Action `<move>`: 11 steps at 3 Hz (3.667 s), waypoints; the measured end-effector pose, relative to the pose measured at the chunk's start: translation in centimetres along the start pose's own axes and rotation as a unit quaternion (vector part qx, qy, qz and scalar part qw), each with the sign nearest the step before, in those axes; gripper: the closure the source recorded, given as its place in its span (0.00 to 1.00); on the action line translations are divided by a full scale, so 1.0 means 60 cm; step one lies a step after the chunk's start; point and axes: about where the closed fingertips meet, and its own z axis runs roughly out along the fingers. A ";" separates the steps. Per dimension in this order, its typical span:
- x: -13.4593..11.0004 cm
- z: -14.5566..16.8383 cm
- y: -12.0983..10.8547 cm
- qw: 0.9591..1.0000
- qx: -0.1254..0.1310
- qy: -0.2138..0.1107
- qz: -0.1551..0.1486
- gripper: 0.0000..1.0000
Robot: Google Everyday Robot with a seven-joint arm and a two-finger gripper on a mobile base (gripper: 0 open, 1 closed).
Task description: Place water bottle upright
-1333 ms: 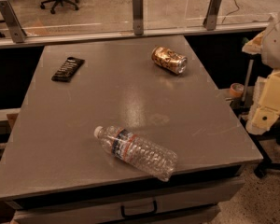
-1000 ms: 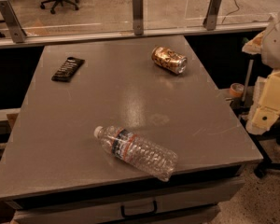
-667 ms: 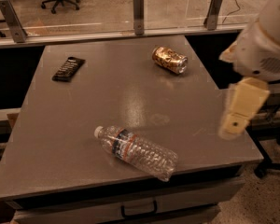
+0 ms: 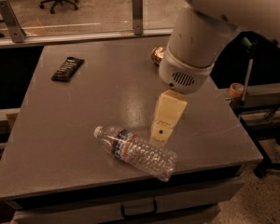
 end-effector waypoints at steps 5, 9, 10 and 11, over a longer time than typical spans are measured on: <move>-0.092 0.165 0.090 0.989 -0.057 0.033 0.131 0.16; -0.090 0.158 0.084 0.987 -0.054 0.030 0.145 1.00; -0.106 0.107 0.055 0.991 -0.036 -0.017 0.125 1.00; -0.130 -0.018 -0.015 0.986 0.002 -0.133 0.100 1.00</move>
Offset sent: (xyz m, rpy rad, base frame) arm -0.0107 0.0841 -0.0736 -0.0185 0.1719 -0.1816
